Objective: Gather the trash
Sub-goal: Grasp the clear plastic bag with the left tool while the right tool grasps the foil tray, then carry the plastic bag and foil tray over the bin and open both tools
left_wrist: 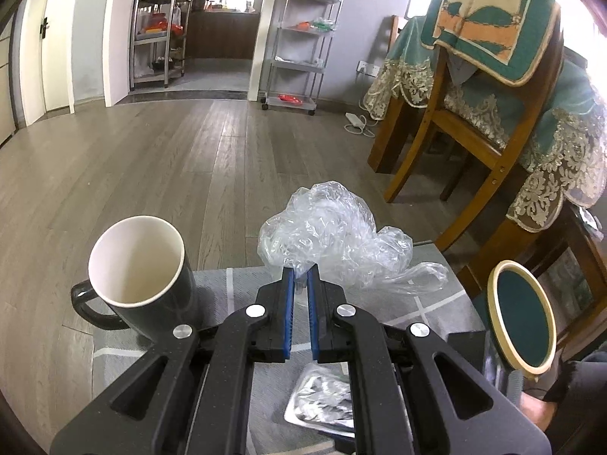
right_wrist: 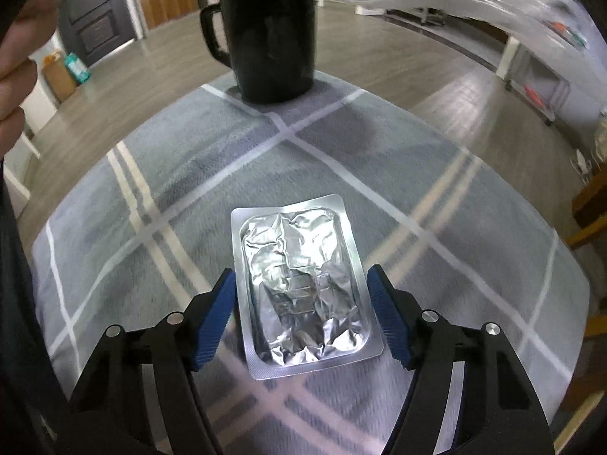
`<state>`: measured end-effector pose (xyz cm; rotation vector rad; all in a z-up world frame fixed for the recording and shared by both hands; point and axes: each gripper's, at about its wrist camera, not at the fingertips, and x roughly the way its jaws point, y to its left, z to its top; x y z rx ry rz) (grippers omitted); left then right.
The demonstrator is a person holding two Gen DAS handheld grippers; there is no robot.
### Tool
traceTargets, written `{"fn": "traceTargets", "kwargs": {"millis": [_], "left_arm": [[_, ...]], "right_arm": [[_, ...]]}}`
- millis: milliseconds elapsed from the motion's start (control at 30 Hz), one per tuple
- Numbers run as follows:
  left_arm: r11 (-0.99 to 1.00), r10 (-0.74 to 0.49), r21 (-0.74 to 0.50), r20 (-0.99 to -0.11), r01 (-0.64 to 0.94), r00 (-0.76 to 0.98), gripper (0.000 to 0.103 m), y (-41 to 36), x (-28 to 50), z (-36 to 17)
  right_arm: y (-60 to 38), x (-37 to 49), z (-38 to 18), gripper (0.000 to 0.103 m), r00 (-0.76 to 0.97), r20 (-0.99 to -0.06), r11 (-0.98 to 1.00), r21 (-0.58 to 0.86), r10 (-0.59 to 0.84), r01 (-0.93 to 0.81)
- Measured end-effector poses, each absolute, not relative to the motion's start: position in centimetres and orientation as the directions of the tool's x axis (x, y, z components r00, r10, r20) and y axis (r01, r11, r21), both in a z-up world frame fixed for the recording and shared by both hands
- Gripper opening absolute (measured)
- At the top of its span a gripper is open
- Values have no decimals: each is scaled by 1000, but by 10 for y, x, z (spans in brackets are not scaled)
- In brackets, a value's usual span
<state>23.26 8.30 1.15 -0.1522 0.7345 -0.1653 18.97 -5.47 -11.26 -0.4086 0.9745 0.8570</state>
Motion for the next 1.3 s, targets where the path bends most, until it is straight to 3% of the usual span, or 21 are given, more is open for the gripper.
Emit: {"fn": "traceTargets", "kwargs": {"millis": [567,1300], "left_arm": [[960,-269,-249,-696,127,666,6,39,197,-13],[906,-410,-244,-710,346,572,6,-126,179,-2]], "right_arm": [[-204,134,-44,71,530,-748,870,130,401,-475],[-350,108,-9,71,736,-650,965,261,190,-18]]}}
